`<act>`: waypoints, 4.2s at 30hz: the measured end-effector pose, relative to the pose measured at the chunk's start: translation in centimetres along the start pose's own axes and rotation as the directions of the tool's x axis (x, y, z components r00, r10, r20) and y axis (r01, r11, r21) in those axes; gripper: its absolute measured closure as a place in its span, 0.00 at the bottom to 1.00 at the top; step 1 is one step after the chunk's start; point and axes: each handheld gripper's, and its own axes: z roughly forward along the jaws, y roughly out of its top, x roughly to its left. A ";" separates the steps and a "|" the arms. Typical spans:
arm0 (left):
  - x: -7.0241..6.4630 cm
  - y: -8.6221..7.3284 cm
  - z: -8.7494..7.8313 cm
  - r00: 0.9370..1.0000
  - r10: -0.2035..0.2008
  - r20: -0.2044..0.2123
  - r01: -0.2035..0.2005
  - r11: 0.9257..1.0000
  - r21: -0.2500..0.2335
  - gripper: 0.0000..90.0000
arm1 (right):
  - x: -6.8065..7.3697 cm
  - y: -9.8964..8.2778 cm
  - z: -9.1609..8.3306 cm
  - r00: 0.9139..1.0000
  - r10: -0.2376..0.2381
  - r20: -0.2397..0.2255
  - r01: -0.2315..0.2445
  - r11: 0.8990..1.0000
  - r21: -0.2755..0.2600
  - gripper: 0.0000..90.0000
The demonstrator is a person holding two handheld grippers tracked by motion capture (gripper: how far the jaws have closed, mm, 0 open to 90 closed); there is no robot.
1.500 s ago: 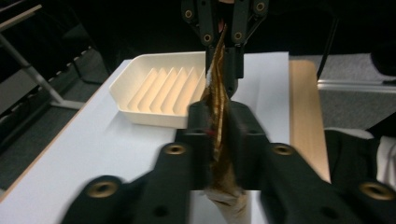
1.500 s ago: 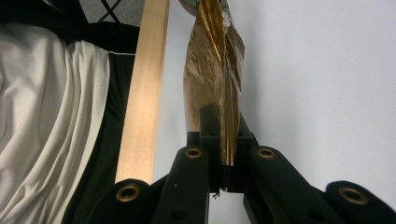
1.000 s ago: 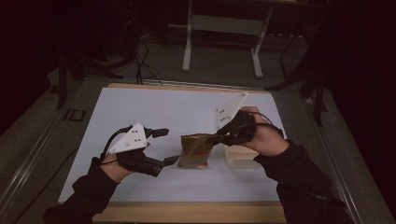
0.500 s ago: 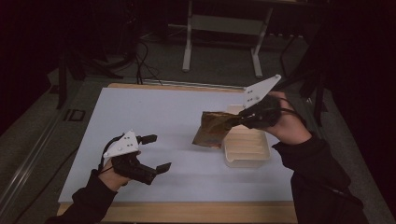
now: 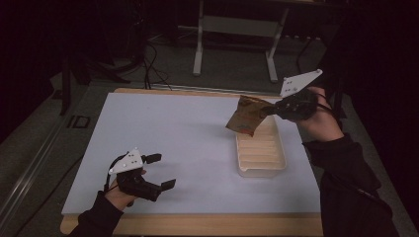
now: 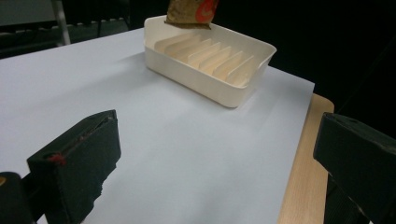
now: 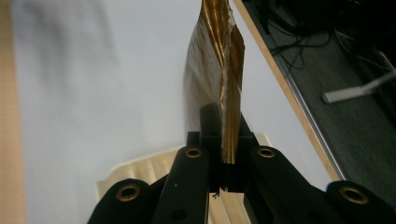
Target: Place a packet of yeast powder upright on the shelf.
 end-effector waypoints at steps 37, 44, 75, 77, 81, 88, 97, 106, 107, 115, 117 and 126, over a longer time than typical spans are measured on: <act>1.0 -1.2 -0.1 0.999 -0.048 -0.019 0.048 0.999 -0.007 0.02 | -2.6 -2.1 4.9 1.000 -0.022 0.018 0.019 0.987 0.161 0.99; 0.9 -1.2 0.0 0.999 -0.045 -0.021 0.045 0.999 0.002 0.02 | -2.8 -2.6 5.1 1.000 -0.001 0.012 -0.001 0.986 0.169 0.99; 1.1 -1.5 0.0 0.998 -0.054 -0.025 0.054 0.999 0.006 0.02 | -3.3 -6.3 8.0 0.993 0.113 -0.028 -0.107 0.982 0.157 0.95; 1.1 -1.5 0.0 0.998 -0.055 -0.026 0.055 0.998 0.003 0.02 | -3.2 -6.1 7.9 0.992 0.123 -0.020 -0.118 0.979 0.169 0.92; 1.2 -1.5 -0.1 0.998 -0.046 -0.032 0.047 0.999 0.005 0.02 | -3.1 -5.6 7.6 0.988 0.154 0.012 -0.154 0.971 0.180 0.83; 1.1 -1.6 -0.4 0.999 -0.025 -0.039 0.025 1.000 -0.013 0.02 | -2.6 -4.3 6.6 0.983 0.178 0.036 -0.181 0.970 0.163 0.71; 1.0 -1.8 -0.5 0.999 0.030 -0.026 -0.031 0.998 -0.052 0.02 | -1.8 -3.4 4.9 0.969 0.236 0.078 -0.241 0.969 0.057 0.59; 0.8 -2.0 -0.3 0.998 0.054 -0.022 -0.054 0.998 -0.033 0.02 | 0.3 -3.4 3.7 0.936 0.324 0.135 -0.319 0.946 -0.061 0.30; 0.8 -2.0 -0.3 0.998 0.055 -0.026 -0.056 0.998 -0.032 0.02 | 0.7 -3.4 3.7 0.934 0.327 0.141 -0.320 0.945 -0.072 0.28; 0.8 -2.1 -0.4 0.998 0.056 -0.032 -0.057 0.998 -0.034 0.02 | 3.6 -3.7 3.5 0.928 0.356 0.112 -0.339 0.930 -0.144 0.11; 0.8 -2.2 -0.4 0.998 0.054 -0.029 -0.055 0.998 -0.035 0.02 | 4.4 -3.7 3.5 0.926 0.365 0.095 -0.349 0.925 -0.150 0.11; 0.7 -2.1 -0.5 0.998 0.058 -0.027 -0.059 0.997 -0.042 0.02 | 7.7 -3.8 3.6 0.914 0.402 0.063 -0.379 0.898 -0.224 0.11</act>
